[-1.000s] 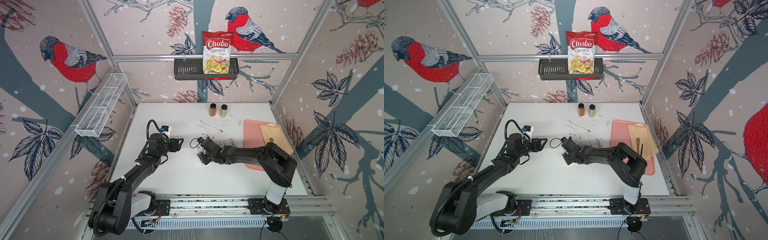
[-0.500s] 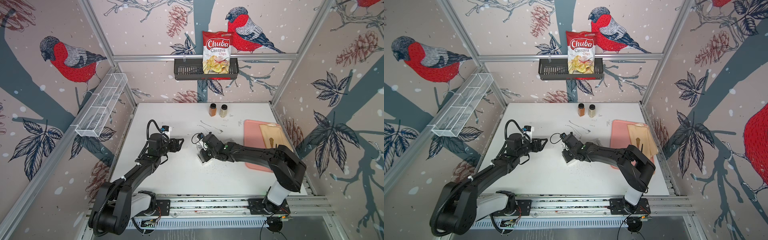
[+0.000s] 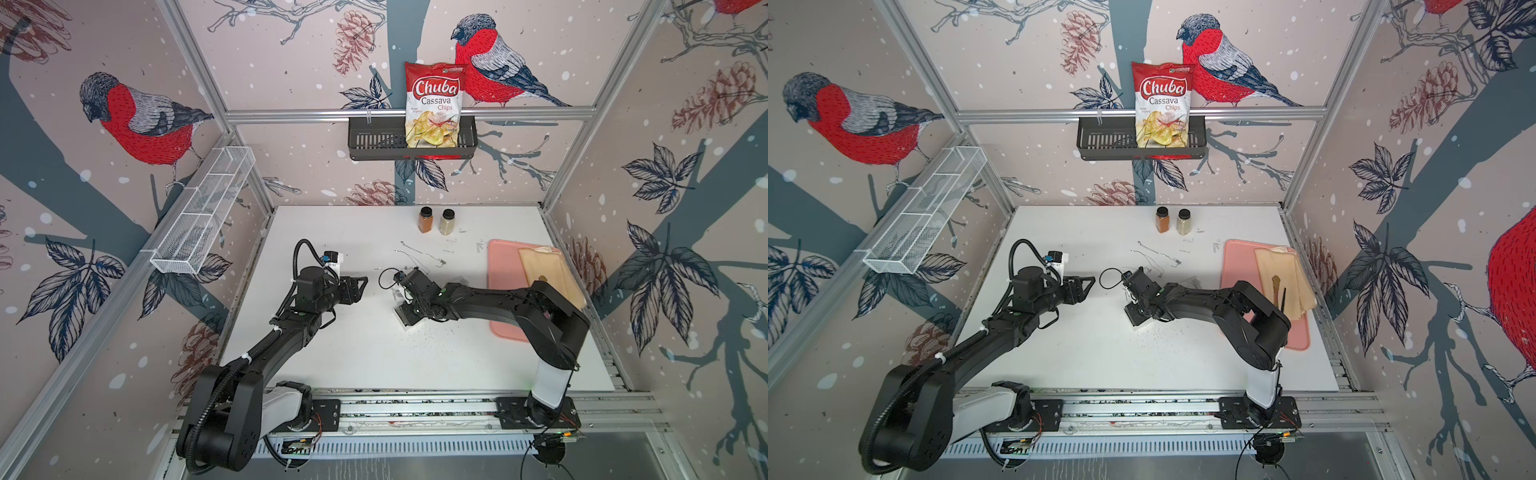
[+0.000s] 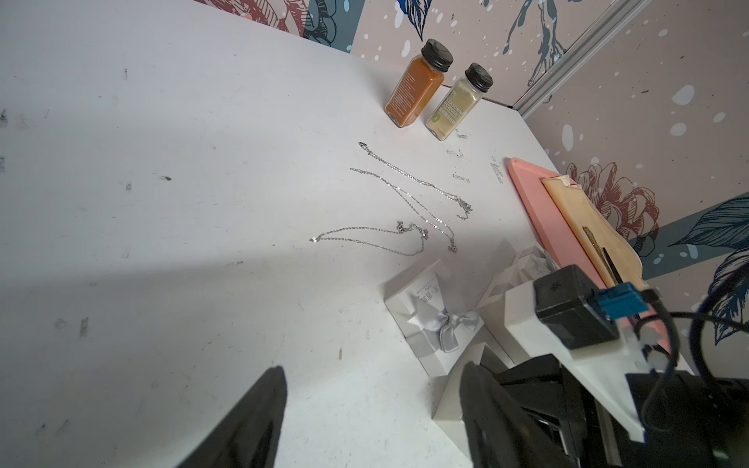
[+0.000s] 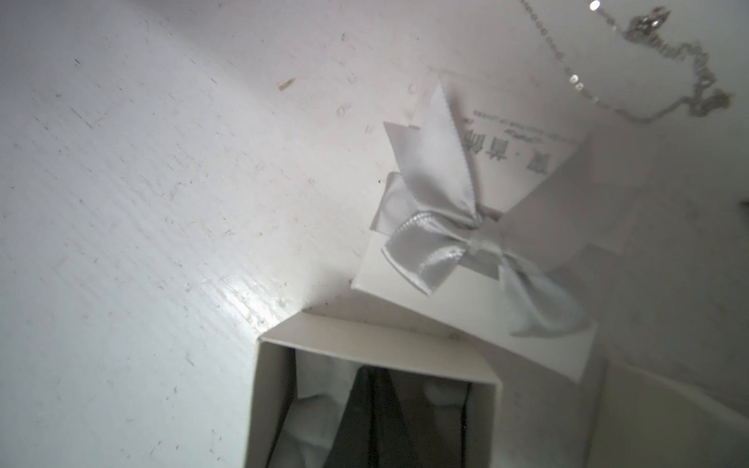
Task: Take the necklace out of the lift-off lid jewelry box
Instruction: Place the inner lining in the jewelry box.
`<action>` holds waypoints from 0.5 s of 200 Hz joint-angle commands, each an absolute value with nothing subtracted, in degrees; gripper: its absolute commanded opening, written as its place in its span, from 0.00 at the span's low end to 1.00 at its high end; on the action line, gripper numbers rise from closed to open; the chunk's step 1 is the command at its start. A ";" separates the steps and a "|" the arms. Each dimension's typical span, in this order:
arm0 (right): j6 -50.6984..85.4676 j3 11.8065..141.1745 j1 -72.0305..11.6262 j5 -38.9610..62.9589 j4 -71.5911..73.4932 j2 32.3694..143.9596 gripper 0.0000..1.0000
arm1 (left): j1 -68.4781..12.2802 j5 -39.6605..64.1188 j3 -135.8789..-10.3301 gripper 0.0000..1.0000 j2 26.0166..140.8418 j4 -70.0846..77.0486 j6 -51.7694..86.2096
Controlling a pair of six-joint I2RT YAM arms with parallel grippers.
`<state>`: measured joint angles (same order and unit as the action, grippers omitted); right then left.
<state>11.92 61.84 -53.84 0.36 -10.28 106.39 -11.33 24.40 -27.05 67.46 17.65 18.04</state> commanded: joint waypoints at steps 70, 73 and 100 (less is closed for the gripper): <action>10.51 61.78 -52.40 1.93 -13.56 100.49 0.16 | -11.60 25.38 -27.94 0.72 66.84 18.46 17.70; 10.34 61.97 -52.25 2.04 -14.08 100.32 0.16 | -11.58 25.38 -27.90 0.72 66.88 18.50 17.70; 8.39 63.84 -52.25 3.38 -20.12 99.92 0.16 | -11.82 25.06 -27.94 0.72 66.54 18.16 17.63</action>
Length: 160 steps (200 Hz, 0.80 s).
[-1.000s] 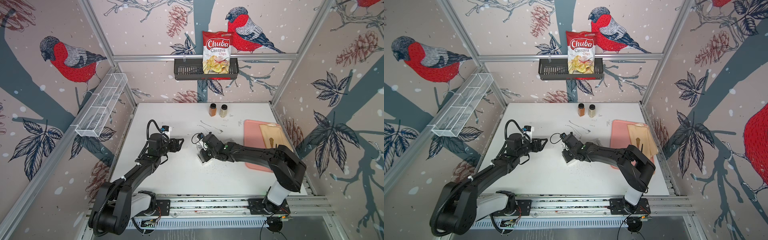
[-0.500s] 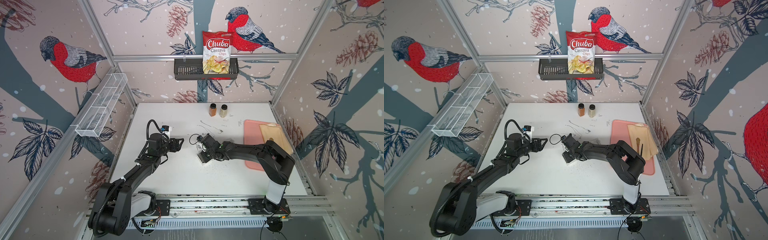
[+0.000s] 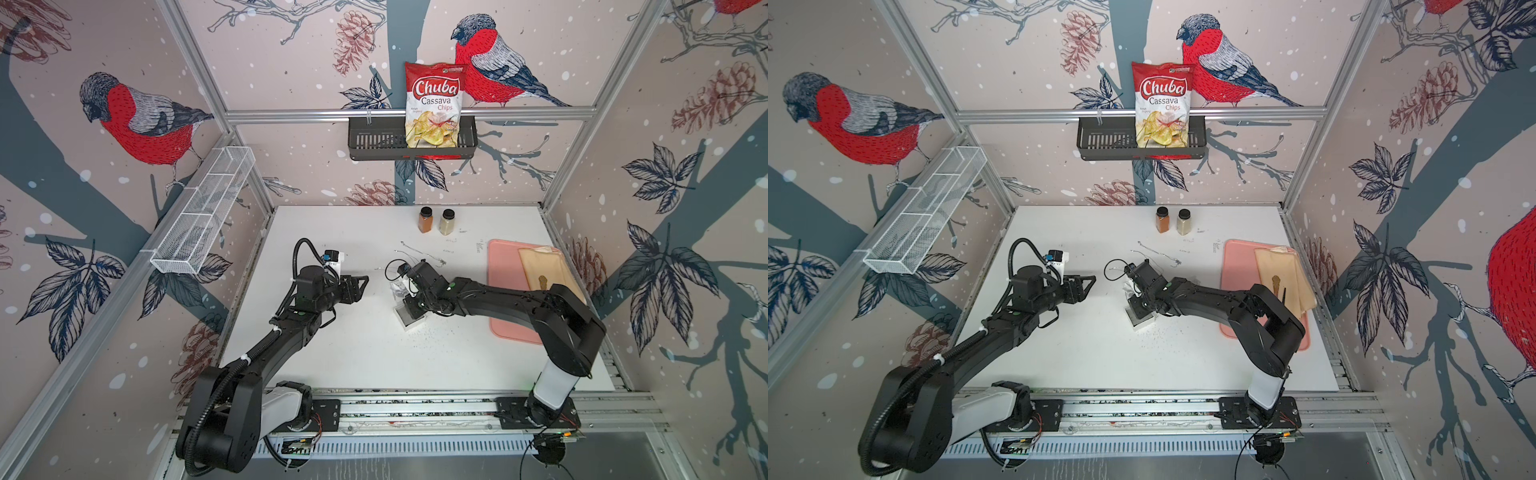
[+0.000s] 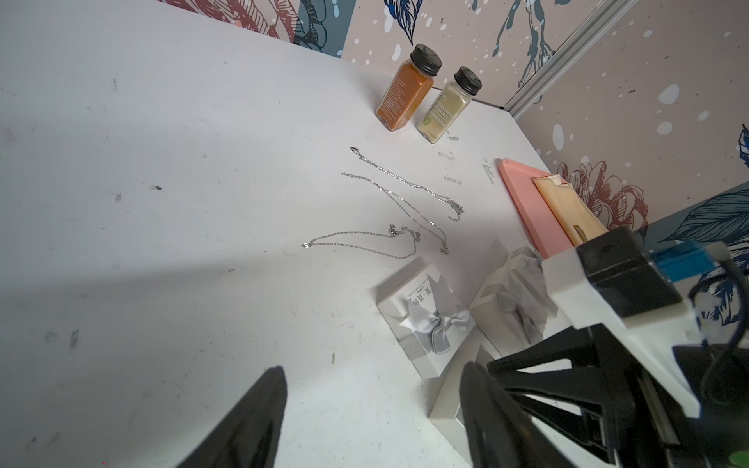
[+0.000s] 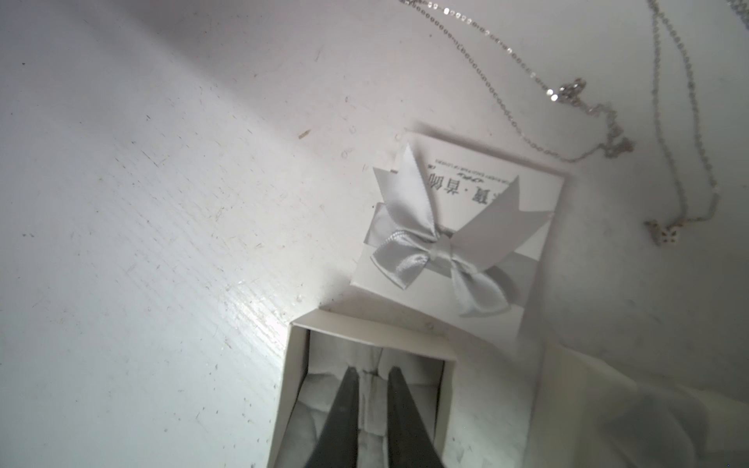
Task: Take the necklace out of the lift-off lid jewelry box
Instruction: Place the inner lining in the jewelry box.
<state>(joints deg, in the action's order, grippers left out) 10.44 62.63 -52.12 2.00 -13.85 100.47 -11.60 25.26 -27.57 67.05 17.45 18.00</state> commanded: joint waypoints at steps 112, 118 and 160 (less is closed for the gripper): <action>7.72 66.24 -53.27 8.41 -25.73 108.04 0.15 | -12.12 23.78 -27.78 0.72 65.29 18.02 16.86; 7.73 66.39 -53.35 8.14 -25.84 108.46 0.15 | -12.08 23.65 -27.69 0.72 65.15 18.02 16.83; 7.60 66.23 -53.26 6.68 -25.68 104.84 0.15 | -12.26 23.04 -27.50 0.72 64.65 17.86 16.80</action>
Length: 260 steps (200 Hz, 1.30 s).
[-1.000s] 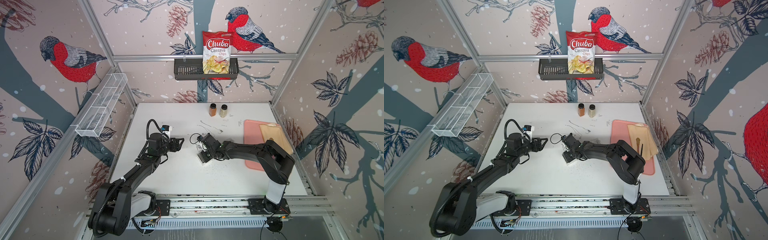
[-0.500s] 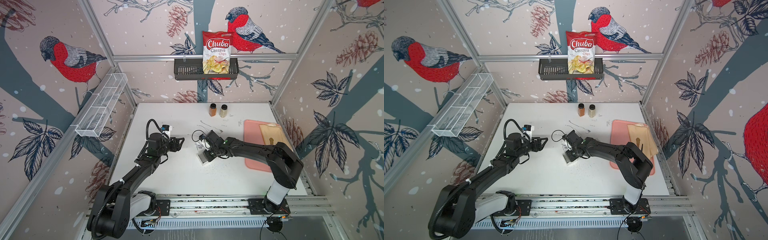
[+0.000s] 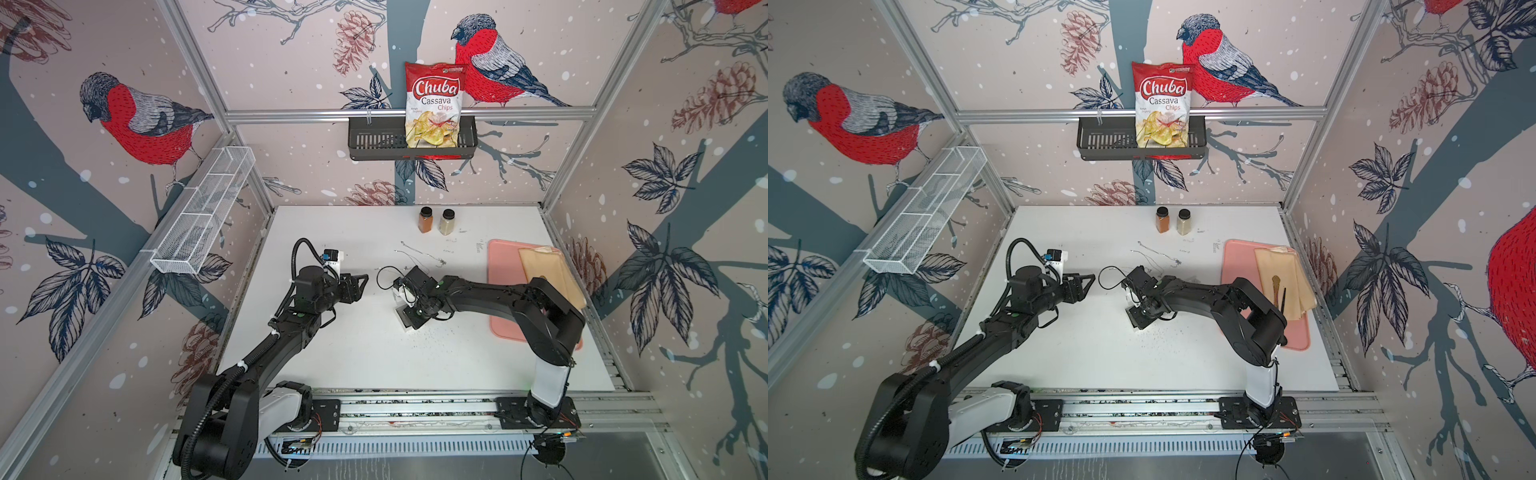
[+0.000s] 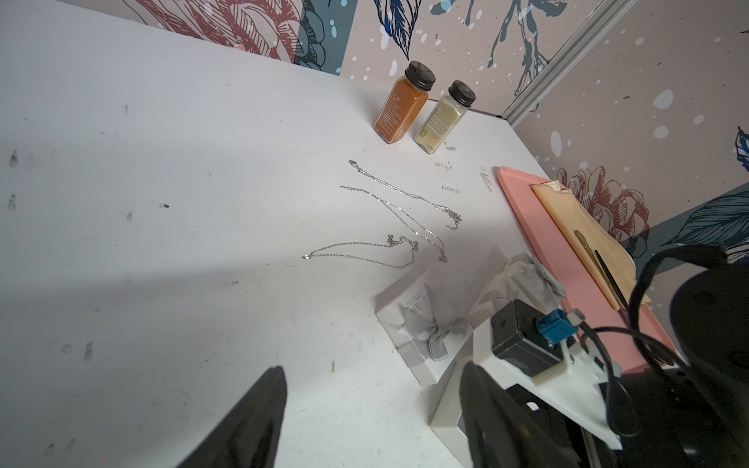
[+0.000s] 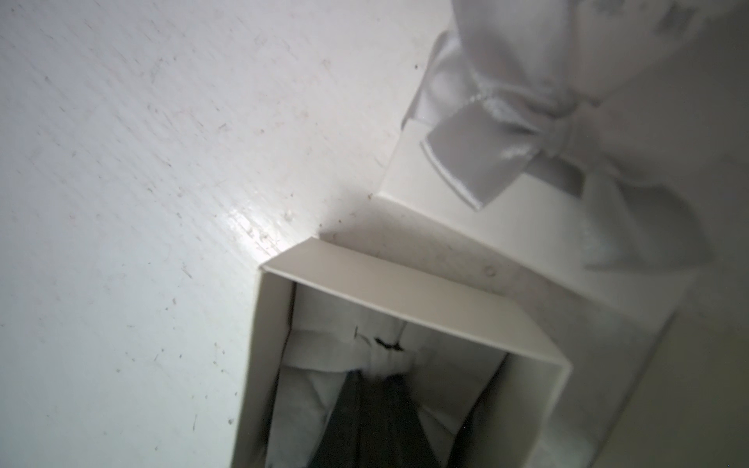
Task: Take the necklace out of the lift-off lid jewelry box
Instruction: Place the inner lining in the jewelry box, then pick up the lid from the center of the board.
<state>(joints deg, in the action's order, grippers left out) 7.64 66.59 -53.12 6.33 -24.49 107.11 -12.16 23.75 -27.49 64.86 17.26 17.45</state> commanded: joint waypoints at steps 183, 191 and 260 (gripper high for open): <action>13.35 81.50 -49.76 -6.12 -24.56 112.74 0.97 | -12.72 19.09 -26.47 0.73 63.06 17.23 18.28; 13.96 81.97 -49.92 -6.63 -24.90 113.44 0.97 | -12.73 19.15 -26.54 0.73 63.16 17.30 18.17; 17.78 82.62 -50.10 -6.82 -25.42 115.91 0.97 | -12.74 19.64 -26.17 0.73 63.53 18.02 17.54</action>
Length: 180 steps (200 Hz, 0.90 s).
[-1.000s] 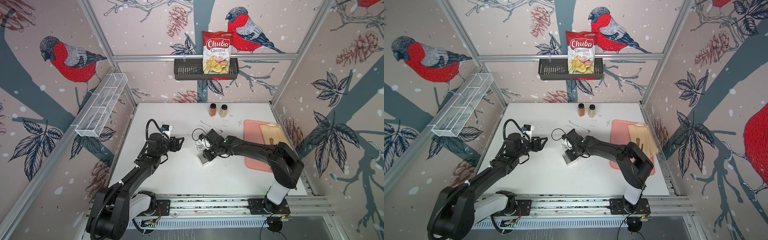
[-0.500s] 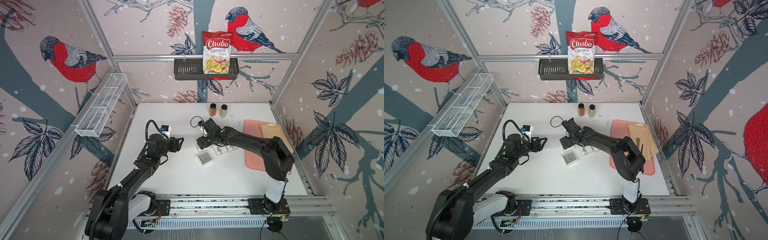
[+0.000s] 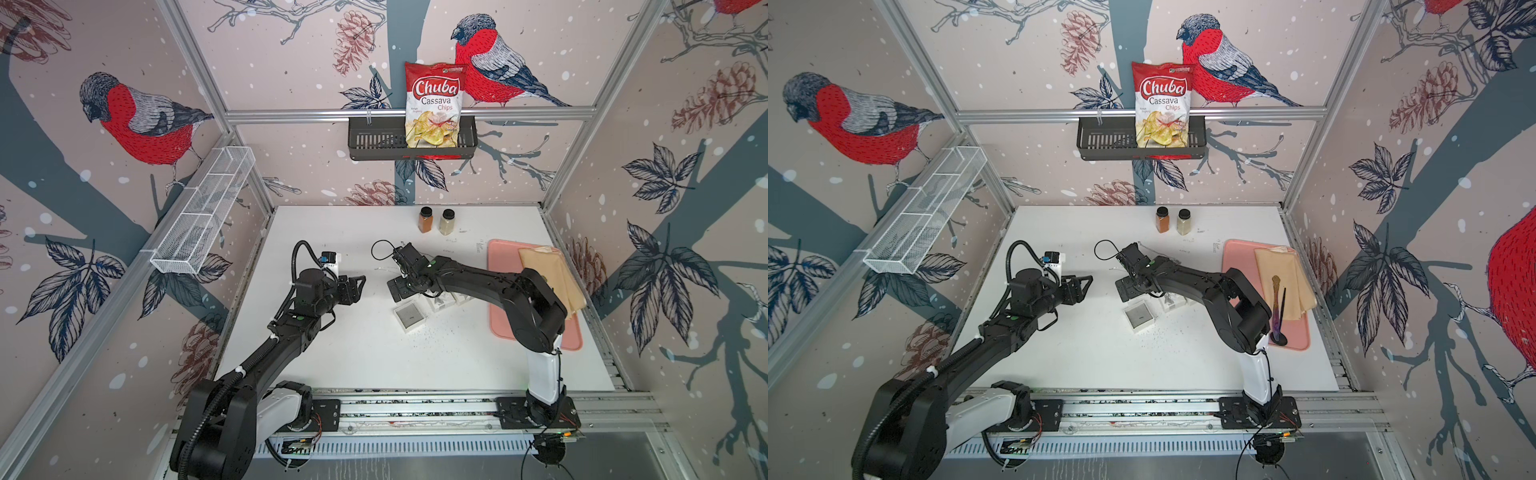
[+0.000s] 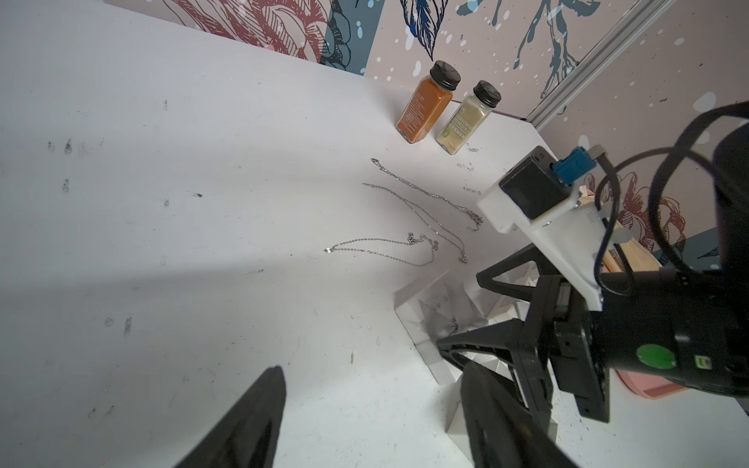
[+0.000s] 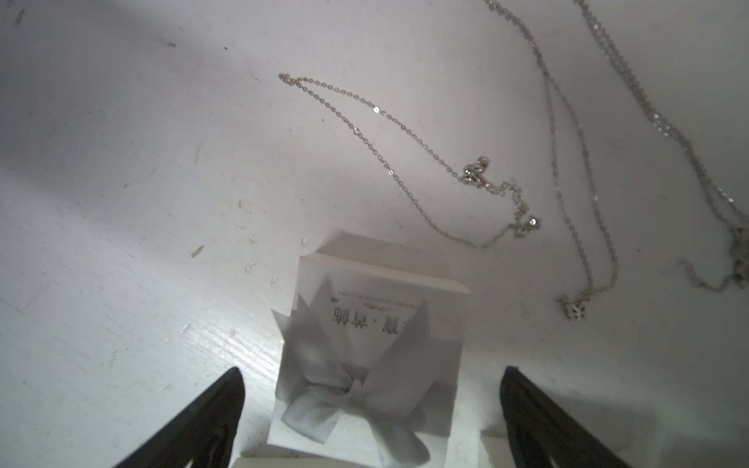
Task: Take the necklace out of the lift-off lid jewelry box
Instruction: Pick up the lid from the center of the board.
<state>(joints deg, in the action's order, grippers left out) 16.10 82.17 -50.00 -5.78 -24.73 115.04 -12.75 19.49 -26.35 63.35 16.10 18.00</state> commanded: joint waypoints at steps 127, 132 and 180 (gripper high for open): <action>18.11 83.66 -50.23 -5.14 -26.24 119.03 0.90 | -12.74 19.50 -26.17 0.73 64.16 17.91 16.86; 18.10 83.74 -50.27 -5.20 -26.35 119.12 0.89 | -12.70 19.51 -26.18 0.73 64.16 17.87 16.85; 17.87 83.78 -50.19 -6.01 -26.89 119.47 0.86 | -12.72 19.47 -25.97 0.73 64.47 17.80 16.50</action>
<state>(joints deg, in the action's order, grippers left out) 17.93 83.50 -50.22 -5.43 -25.89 119.37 -12.75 19.46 -26.17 64.31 16.10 17.02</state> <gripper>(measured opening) 0.880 0.727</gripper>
